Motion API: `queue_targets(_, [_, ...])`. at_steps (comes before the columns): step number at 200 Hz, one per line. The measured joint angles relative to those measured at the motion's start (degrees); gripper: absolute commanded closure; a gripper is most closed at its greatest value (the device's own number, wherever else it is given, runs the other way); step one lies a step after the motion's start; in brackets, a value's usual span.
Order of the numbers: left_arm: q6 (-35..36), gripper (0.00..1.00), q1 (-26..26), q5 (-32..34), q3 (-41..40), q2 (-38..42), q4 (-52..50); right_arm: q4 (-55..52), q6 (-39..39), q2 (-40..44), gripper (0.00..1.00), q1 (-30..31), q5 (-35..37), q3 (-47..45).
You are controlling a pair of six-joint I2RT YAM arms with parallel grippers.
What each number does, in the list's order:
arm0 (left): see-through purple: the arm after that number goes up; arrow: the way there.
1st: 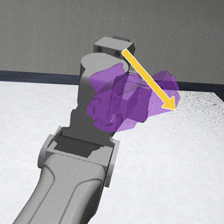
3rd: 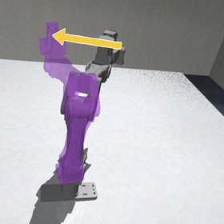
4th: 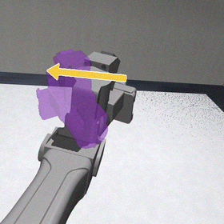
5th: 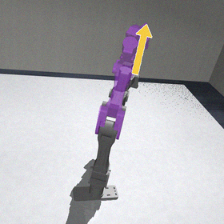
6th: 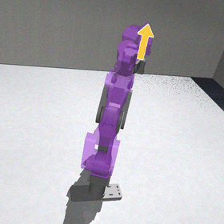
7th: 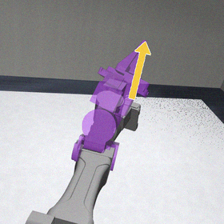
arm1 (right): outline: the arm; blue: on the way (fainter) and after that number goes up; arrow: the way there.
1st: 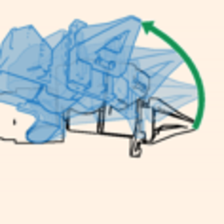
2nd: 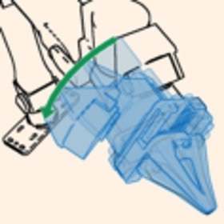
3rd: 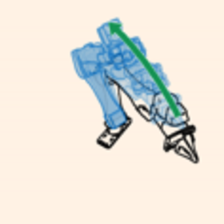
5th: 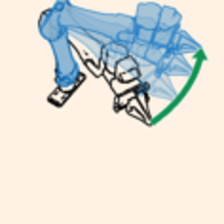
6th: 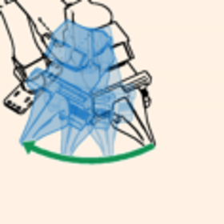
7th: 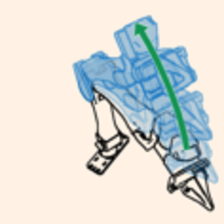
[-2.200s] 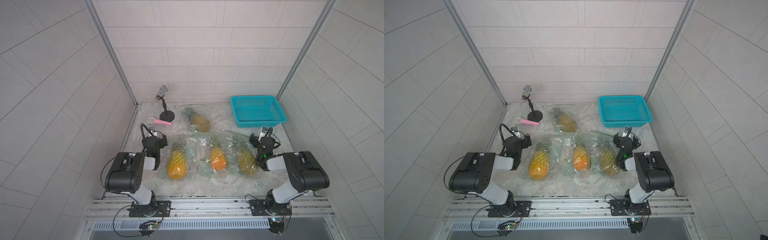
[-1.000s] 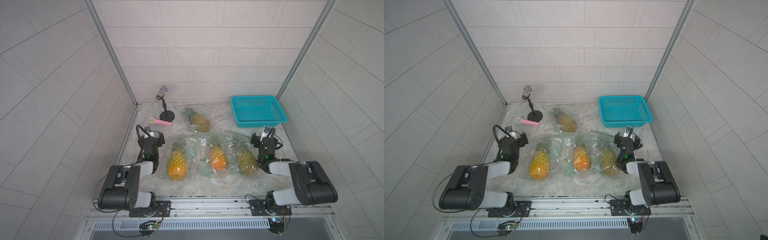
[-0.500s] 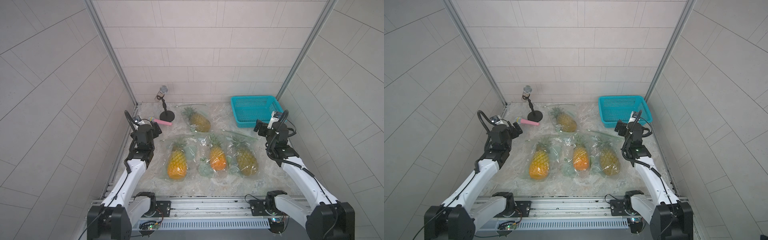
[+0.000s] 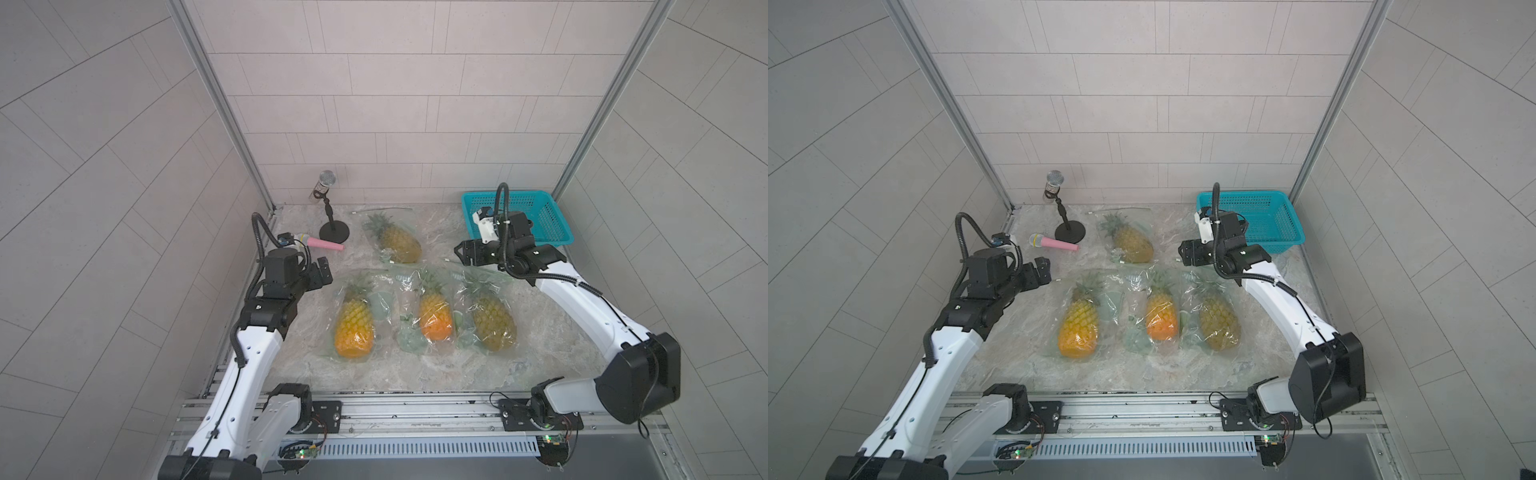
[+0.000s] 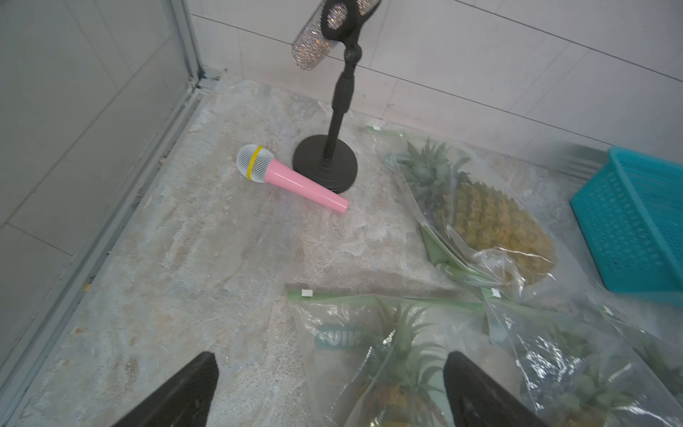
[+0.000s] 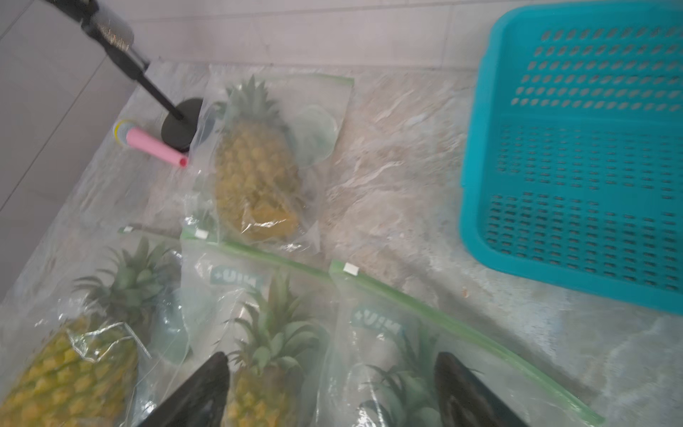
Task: Open the zip-top bag and take out the pineapple
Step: Adjust the zipper food storage bag at the center of the board.
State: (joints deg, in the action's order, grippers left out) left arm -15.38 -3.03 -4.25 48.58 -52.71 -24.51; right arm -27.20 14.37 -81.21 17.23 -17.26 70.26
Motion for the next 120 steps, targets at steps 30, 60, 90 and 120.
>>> queue_targets(30, [0.9, 0.0, 0.0, -2.84, 0.0, -0.31, -1.64, -6.03, -1.79, -7.45, 0.39, 2.73, -2.4, 6.19])
queue_targets(60, [1.05, 0.0, 0.0, -3.3, 0.0, -0.09, -2.71, -11.34, -2.56, -15.02, 0.4, 4.31, -4.22, 12.76])
queue_targets(90, [1.07, 0.0, 0.0, -3.28, -0.02, 0.39, -2.95, -15.13, -2.82, -20.55, 0.4, 6.12, -4.92, 17.16])
queue_targets(120, [1.07, 0.0, 0.0, -3.28, -0.07, 0.85, -3.04, -17.31, -2.95, -25.4, 0.39, 7.56, -5.29, 22.16])
